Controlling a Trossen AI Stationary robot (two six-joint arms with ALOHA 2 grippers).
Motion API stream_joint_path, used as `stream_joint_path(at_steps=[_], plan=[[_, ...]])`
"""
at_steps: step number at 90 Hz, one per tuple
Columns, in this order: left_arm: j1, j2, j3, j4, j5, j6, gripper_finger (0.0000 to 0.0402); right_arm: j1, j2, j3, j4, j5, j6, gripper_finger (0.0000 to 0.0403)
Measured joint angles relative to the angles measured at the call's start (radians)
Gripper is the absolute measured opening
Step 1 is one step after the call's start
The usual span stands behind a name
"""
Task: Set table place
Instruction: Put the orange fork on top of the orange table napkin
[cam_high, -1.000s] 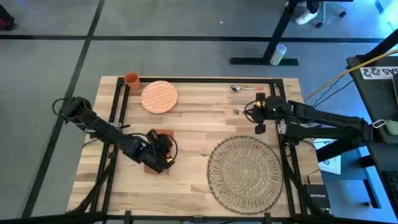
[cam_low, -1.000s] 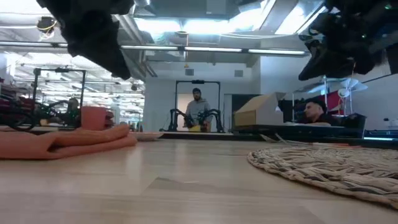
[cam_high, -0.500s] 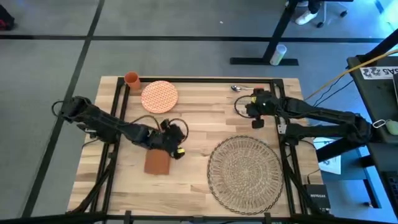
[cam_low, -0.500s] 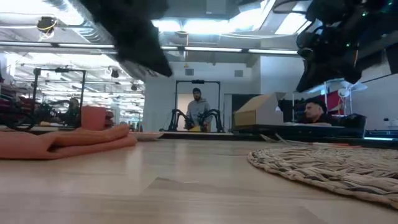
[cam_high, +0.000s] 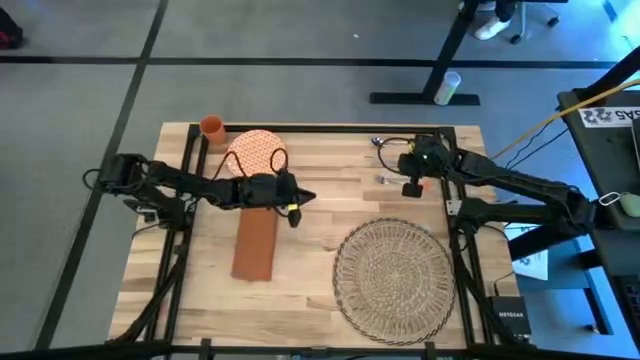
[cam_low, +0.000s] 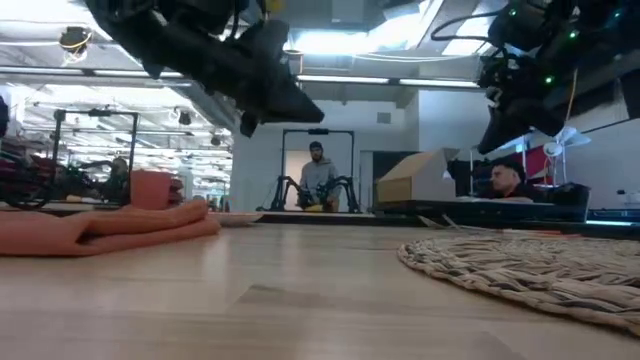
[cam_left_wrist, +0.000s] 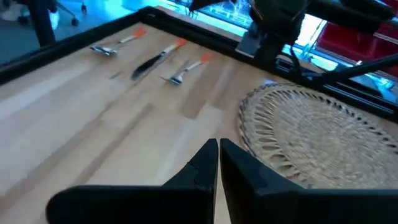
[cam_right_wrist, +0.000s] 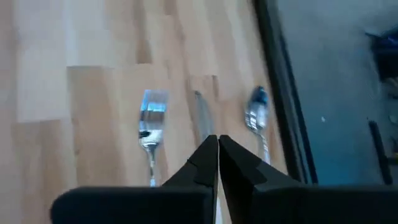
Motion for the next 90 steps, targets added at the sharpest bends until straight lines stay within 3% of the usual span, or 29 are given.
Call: stream_joint_path(at_steps=[19, 51, 90], plan=[[0.049, 0.000, 0.000, 0.048, 0.094, 0.025, 0.0000, 0.000, 0.142, 0.000, -0.007, -0.015, -0.061, 0.0007], [0.123, 0.000, 0.000, 0.052, 0.109, 0.074, 0.0000, 0.000, 0.344, 0.074, -0.101, -0.054, -0.051, 0.0088], [0.173, 0.001, 0.000, -0.051, 0.109, 0.188, 0.0000, -0.119, 0.445, 0.081, -0.109, -0.085, -0.003, 0.0092]])
